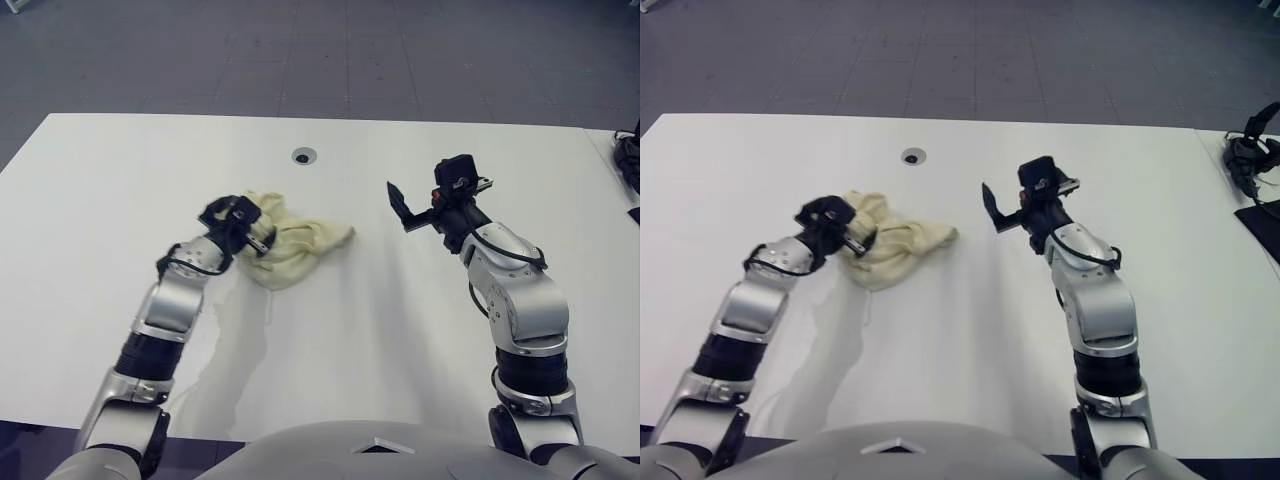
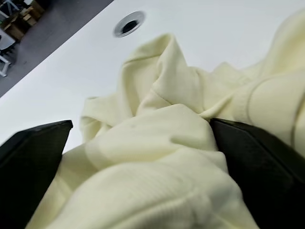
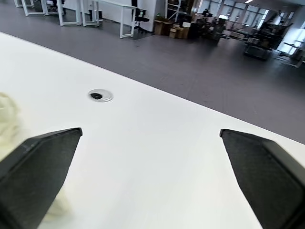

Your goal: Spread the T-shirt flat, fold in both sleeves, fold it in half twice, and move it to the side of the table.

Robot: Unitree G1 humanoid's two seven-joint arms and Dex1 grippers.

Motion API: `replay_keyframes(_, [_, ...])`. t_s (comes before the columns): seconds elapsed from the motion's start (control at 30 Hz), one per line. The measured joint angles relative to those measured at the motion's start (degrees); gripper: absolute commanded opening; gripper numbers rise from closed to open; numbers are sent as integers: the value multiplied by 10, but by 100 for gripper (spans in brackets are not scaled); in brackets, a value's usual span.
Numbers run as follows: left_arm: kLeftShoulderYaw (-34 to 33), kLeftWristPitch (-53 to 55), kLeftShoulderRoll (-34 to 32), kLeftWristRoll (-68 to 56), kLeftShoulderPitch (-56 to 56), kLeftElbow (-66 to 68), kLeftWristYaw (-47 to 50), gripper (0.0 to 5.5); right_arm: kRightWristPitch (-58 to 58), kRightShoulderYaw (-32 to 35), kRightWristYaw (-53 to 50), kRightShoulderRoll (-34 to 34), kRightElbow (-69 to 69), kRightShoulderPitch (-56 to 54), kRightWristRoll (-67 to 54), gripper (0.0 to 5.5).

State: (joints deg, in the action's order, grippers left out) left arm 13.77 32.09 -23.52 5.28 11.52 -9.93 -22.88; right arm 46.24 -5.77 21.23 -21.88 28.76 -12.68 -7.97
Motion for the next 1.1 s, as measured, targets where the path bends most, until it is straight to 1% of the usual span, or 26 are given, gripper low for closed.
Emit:
replay_keyframes(0.1, [27,54,43,-8,-29,-68,11,538,7,-46,105,-81,49,28,-34,540])
replay_keyframes(0.2, [47,104,80,-10,-38,-114,27,538,15,-57,173,-143,100,43,-66,540])
replay_keyframes(0.33, [48,143,92,-9,-32,-149,41,538,9,-58,227,-216,142,50,-76,540])
replay_keyframes(0.47, [28,177,92,-11,-12,-185,41,538,-38,-75,253,-285,152,69,-39,540])
replay_keyframes(0.57, [-1,207,97,-31,8,-210,41,538,-81,-96,251,-303,147,77,3,540])
replay_keyframes(0.67, [-29,237,108,-50,33,-235,42,538,-116,-126,237,-306,123,91,51,540])
replay_keyframes(0.7, [-37,246,109,-53,43,-242,43,540,-125,-135,230,-304,114,94,67,519])
replay_keyframes(0.77, [-52,257,109,-56,58,-249,47,540,-145,-150,216,-296,102,97,93,499])
replay_keyframes(0.8, [-56,261,107,-56,61,-249,48,540,-153,-155,212,-293,99,99,103,479])
replay_keyframes(0.83, [-59,265,106,-57,63,-249,48,540,-161,-157,207,-290,96,102,114,456])
replay_keyframes(1.1, [-64,278,92,-72,62,-261,59,540,-197,-161,196,-279,89,118,159,328])
